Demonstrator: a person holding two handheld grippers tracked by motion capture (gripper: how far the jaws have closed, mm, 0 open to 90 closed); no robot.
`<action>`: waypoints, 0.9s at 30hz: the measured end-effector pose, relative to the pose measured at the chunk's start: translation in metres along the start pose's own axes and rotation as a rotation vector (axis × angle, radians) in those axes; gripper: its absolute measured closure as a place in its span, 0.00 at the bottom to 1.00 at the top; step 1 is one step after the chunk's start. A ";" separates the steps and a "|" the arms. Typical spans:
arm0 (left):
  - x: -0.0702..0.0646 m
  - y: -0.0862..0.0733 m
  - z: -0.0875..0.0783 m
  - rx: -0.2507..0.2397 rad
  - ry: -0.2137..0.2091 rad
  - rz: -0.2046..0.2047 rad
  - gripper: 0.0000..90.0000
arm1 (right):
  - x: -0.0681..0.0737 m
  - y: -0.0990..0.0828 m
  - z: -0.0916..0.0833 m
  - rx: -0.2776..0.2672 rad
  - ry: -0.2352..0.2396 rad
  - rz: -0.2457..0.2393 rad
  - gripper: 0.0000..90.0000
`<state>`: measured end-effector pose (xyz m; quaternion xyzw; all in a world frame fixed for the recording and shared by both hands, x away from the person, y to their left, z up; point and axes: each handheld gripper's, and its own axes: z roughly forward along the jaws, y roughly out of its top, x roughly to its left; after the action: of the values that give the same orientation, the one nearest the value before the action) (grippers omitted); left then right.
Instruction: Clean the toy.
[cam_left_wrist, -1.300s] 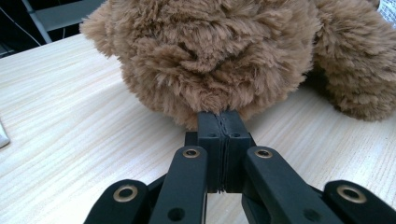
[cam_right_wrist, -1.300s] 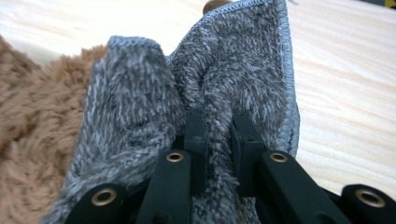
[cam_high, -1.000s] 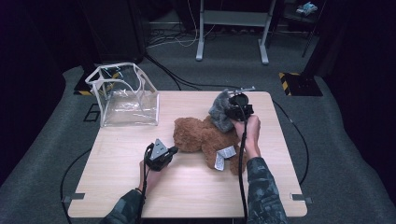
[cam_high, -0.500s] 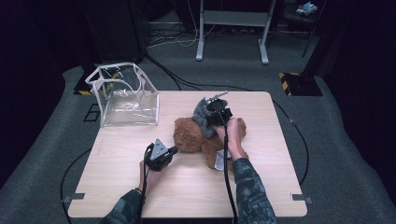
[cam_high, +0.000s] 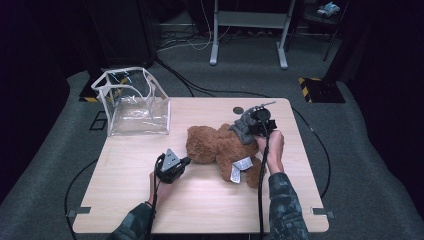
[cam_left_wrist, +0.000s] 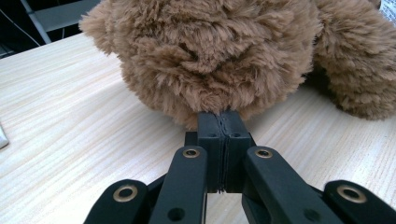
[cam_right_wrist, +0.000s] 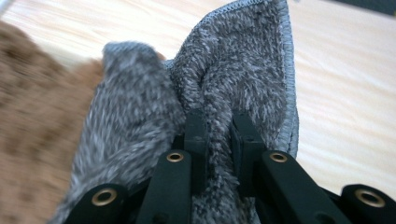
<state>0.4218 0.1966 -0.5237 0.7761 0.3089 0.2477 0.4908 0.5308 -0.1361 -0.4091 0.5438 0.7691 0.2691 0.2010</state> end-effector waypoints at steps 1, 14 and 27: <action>0.000 0.000 0.000 -0.001 0.000 0.000 0.99 | -0.006 -0.004 0.001 0.002 -0.003 0.018 0.89; 0.000 0.000 0.000 0.000 0.000 0.002 0.99 | -0.007 -0.013 -0.034 -0.144 0.055 0.053 0.89; 0.000 0.000 0.000 -0.006 0.000 -0.004 0.99 | 0.087 -0.001 -0.048 -0.221 0.192 -0.191 0.89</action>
<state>0.4215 0.1968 -0.5238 0.7740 0.3100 0.2476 0.4935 0.4730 -0.0635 -0.3738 0.4146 0.7988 0.3820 0.2099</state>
